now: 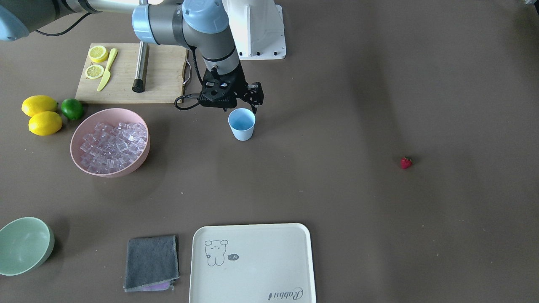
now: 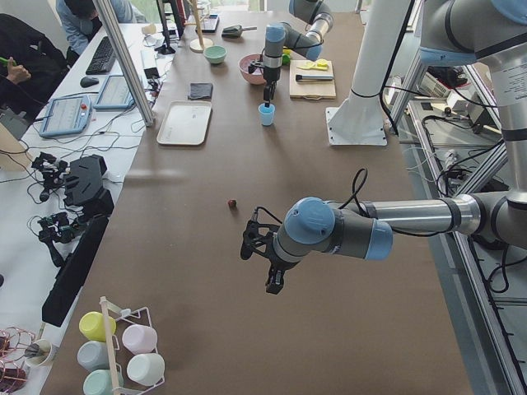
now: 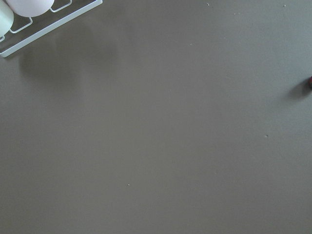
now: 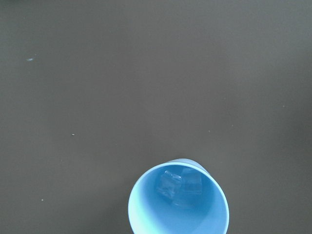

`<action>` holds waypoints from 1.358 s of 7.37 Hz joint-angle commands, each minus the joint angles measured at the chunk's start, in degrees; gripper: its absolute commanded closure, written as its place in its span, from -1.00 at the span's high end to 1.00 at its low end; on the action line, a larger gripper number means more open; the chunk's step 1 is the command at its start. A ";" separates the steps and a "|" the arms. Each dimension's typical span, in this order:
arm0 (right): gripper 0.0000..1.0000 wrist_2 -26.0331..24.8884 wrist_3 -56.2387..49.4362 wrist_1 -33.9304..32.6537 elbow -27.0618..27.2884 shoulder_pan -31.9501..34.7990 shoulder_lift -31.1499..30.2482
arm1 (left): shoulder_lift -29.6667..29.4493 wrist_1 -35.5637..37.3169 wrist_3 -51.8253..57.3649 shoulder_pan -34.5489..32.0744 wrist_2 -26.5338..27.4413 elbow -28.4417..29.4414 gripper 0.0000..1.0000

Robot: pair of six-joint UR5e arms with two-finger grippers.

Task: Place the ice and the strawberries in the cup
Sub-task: 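Open the right gripper above the blue cup to drop the cube, then move the right gripper back over the ice bowl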

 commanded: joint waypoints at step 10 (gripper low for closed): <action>0.99 6.84 -21.80 15.84 15.10 14.32 -21.15 | 0.53 0.00 0.07 -0.53 -2.17 -0.21 0.95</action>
